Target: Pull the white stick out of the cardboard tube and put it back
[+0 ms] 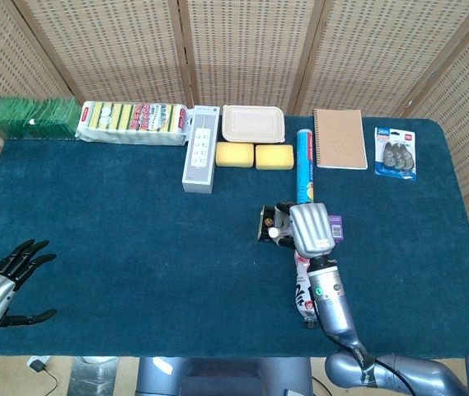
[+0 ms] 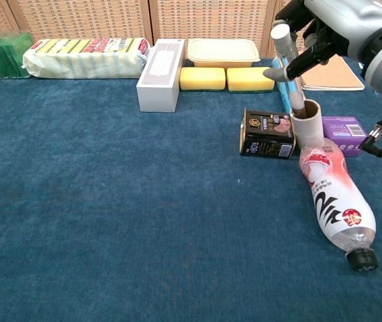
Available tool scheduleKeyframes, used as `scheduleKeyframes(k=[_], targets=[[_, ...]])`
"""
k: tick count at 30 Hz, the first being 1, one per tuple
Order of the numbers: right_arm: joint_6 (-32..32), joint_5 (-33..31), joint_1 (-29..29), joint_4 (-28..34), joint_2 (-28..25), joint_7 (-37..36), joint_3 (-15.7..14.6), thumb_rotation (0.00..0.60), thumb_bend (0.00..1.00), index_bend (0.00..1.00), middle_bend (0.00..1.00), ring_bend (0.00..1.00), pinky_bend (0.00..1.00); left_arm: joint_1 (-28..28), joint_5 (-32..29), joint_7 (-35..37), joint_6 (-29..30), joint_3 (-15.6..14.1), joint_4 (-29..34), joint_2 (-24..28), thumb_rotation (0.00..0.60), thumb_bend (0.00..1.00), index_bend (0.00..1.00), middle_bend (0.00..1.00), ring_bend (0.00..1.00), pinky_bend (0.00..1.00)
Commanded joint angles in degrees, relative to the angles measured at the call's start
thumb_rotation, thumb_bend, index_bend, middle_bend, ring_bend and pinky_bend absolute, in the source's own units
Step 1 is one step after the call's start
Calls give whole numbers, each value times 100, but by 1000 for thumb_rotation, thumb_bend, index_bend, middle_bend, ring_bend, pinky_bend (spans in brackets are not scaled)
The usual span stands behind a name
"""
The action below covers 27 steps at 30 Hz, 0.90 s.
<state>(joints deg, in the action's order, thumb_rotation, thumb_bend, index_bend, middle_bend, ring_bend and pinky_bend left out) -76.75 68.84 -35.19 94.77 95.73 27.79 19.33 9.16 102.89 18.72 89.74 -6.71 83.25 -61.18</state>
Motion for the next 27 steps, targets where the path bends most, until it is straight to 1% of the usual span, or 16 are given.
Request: scheduleKeyframes(k=[1,9,27], targets=[[-3,-11,-33,15,-17,22,50,600,310,774,894,921,721,2,-1,-5,-4,1,3,-1,466,114,160,84,31,237],[-33,-83,-157,171,-147,236,253,600,313,783,902,927,723,12,2,-25,-32,-4,12,-4,461,114,159,84,32,237],[-216,-127,-216,553,-421,523,327,600,320,791,912,937,730,2,29,-23,-1,-17,9,-1,463,113,159,84,32,237]])
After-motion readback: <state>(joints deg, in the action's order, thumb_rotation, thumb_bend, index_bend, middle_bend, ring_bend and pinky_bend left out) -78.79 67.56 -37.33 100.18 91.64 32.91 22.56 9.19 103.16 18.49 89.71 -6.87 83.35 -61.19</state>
